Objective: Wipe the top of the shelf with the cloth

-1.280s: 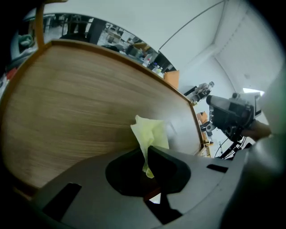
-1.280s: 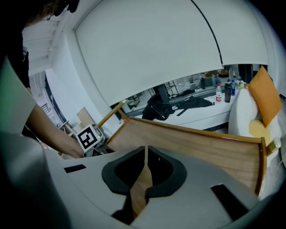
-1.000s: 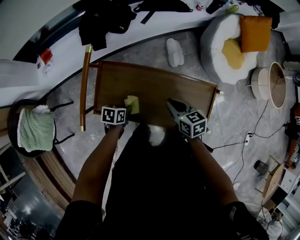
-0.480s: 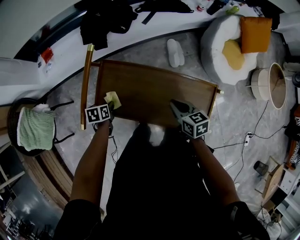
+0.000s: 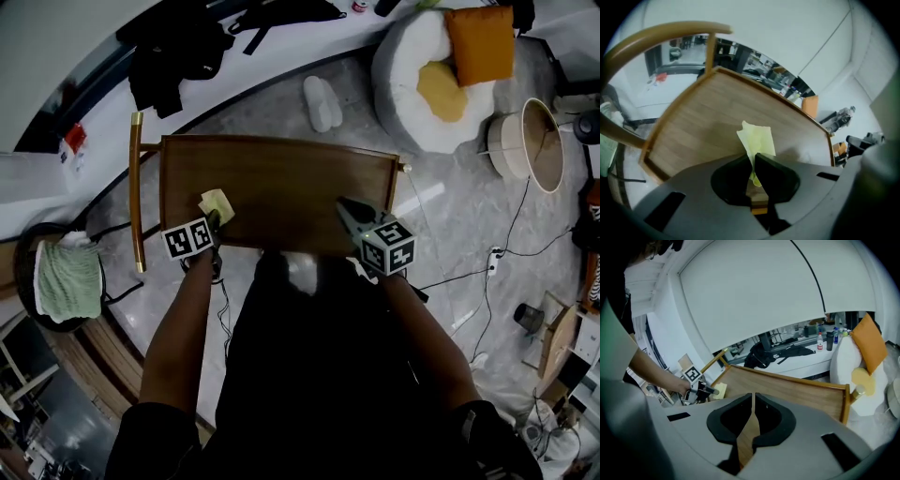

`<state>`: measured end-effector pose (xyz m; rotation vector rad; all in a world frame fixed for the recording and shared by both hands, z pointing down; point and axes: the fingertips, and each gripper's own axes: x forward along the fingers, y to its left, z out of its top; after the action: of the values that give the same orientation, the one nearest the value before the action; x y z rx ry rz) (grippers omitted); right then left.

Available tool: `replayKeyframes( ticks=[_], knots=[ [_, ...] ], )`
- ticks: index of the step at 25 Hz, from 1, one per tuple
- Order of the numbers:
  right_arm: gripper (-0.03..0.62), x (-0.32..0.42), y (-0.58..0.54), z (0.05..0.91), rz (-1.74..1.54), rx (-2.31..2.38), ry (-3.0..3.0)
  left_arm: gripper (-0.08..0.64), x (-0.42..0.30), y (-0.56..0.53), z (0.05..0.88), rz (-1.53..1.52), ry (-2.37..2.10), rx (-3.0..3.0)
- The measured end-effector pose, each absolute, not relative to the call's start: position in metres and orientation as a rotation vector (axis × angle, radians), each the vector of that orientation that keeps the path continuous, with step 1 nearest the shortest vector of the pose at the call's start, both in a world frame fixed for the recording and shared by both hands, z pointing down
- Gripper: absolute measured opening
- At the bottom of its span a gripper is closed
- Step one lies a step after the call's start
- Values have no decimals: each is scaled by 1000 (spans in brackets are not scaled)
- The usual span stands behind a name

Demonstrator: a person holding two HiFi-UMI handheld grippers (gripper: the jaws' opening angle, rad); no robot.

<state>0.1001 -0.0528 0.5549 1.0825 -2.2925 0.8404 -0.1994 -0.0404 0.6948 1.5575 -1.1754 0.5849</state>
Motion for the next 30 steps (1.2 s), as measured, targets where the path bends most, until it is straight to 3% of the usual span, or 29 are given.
replayKeyframes(
  ticks=[8, 14, 21, 30],
  knots=[
    [29, 216, -34, 552, 876, 1202, -2235, 28, 58, 6, 676, 632, -707, 1769],
    [29, 266, -16, 561, 890, 1190, -2214, 28, 175, 53, 669, 670, -511, 1815],
    [29, 280, -19, 563, 887, 1167, -2224, 28, 212, 75, 672, 849, -430, 1907],
    [29, 234, -25, 563, 878, 1098, -2242, 28, 169, 71, 676, 993, -412, 1994]
  ],
)
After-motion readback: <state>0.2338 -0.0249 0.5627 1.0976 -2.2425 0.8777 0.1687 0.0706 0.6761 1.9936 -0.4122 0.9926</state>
